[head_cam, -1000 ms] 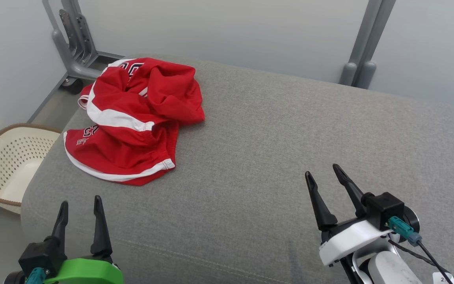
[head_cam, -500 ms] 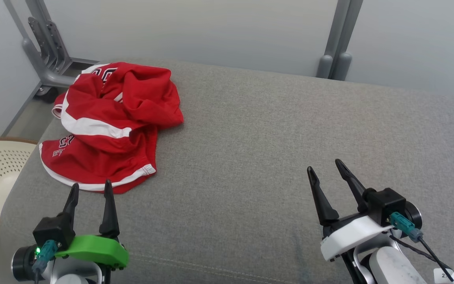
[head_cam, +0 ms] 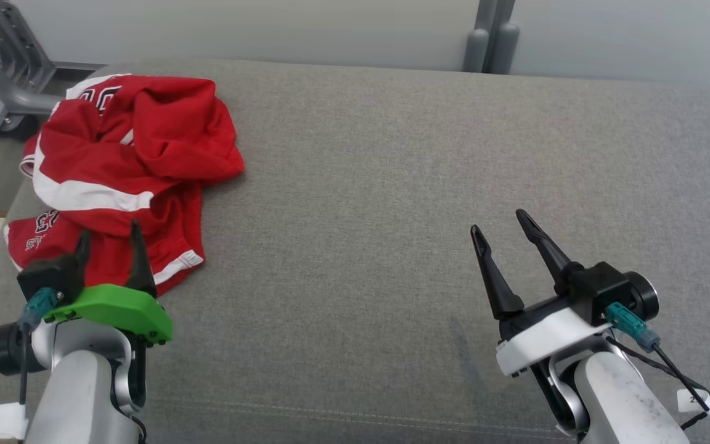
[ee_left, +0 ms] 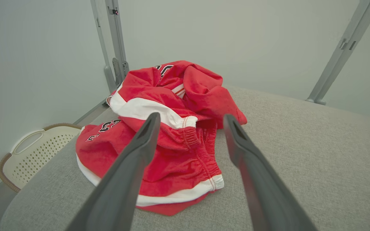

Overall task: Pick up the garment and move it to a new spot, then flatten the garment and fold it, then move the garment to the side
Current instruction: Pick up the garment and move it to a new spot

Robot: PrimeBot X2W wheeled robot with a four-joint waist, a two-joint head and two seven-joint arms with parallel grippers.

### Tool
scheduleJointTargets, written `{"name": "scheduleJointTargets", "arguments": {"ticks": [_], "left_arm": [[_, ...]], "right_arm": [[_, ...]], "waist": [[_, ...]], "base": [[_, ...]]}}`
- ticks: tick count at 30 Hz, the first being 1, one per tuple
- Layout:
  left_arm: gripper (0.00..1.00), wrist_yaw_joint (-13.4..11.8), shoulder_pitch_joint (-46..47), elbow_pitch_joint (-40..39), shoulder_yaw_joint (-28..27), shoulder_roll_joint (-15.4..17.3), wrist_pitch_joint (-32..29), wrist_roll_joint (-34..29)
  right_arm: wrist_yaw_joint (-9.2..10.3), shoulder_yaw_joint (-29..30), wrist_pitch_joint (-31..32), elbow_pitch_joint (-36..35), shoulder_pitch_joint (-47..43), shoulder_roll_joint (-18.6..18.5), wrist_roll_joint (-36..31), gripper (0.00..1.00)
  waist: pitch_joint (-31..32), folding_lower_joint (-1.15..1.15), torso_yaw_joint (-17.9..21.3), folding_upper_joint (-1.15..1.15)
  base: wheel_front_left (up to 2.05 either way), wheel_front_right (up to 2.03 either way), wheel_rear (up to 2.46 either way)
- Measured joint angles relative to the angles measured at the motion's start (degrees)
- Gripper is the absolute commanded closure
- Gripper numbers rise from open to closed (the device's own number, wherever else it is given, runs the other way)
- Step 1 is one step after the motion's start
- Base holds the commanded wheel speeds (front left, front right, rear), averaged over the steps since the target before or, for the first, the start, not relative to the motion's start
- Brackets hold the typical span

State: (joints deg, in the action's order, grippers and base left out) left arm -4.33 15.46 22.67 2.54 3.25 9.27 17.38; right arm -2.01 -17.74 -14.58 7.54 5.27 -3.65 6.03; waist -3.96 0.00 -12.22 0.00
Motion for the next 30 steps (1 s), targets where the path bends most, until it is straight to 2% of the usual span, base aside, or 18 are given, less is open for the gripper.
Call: {"name": "scheduleJointTargets", "arguments": {"ticks": [17,30], "left_arm": [[0.00,-1.3,11.4,11.4,-5.8,2.2,-2.8,2.5],[0.00,-2.3,14.8,19.6,-8.4,2.4,-1.1,1.9]], "right_arm": [[-0.98,0.2,0.0,-2.2,6.1,-1.1,-1.0,0.00],[-0.99,0.9,0.0,-2.4,7.3,-1.6,-1.1,0.00]], "waist": [[-9.7,0.00,7.1,0.00],[-13.7,0.00,8.5,0.00]], "base": [[0.00,0.00,0.00],[0.00,0.00,0.00]]}}
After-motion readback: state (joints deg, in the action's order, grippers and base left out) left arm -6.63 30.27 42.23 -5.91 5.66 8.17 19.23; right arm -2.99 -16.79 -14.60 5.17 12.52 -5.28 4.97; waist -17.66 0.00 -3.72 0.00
